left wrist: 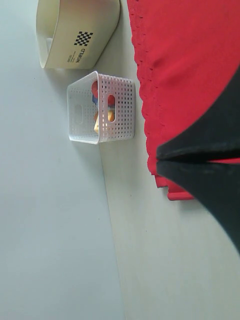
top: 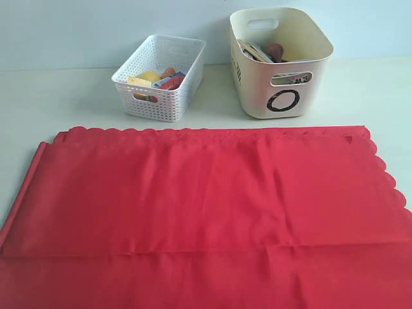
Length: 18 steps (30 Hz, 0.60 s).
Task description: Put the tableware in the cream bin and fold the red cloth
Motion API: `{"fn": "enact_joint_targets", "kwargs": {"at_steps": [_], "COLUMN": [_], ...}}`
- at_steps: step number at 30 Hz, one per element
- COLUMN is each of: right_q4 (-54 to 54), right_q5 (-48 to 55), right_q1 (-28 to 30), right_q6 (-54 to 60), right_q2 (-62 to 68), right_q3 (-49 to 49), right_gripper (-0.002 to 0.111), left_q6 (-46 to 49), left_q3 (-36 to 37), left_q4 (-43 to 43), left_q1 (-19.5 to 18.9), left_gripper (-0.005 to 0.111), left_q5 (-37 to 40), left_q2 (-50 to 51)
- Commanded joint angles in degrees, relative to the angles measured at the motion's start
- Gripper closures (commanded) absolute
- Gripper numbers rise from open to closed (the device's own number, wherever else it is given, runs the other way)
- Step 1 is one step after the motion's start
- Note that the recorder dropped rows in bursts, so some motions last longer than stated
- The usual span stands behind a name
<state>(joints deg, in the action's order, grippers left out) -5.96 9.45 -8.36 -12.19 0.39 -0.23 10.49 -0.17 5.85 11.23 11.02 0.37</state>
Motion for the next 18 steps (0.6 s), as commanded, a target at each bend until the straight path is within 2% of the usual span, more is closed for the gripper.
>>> {"fn": "enact_joint_targets", "kwargs": {"at_steps": [1, 18], "right_q4": [-0.02, -0.02], "right_q5": [-0.02, 0.80], "right_q1": [0.04, 0.04], "right_q6": [0.18, 0.18], "right_q2": [-0.39, -0.39], "right_q3": [0.23, 0.23], "right_gripper": [0.108, 0.108], "left_q6": [-0.21, -0.10], "left_q3": [0.17, 0.17], "left_q4": [0.03, 0.03], "left_q1": [0.35, 0.35], "left_gripper": [0.106, 0.106], "left_q5": [-0.05, -0.05], "left_q2": [-0.37, -0.37]}}
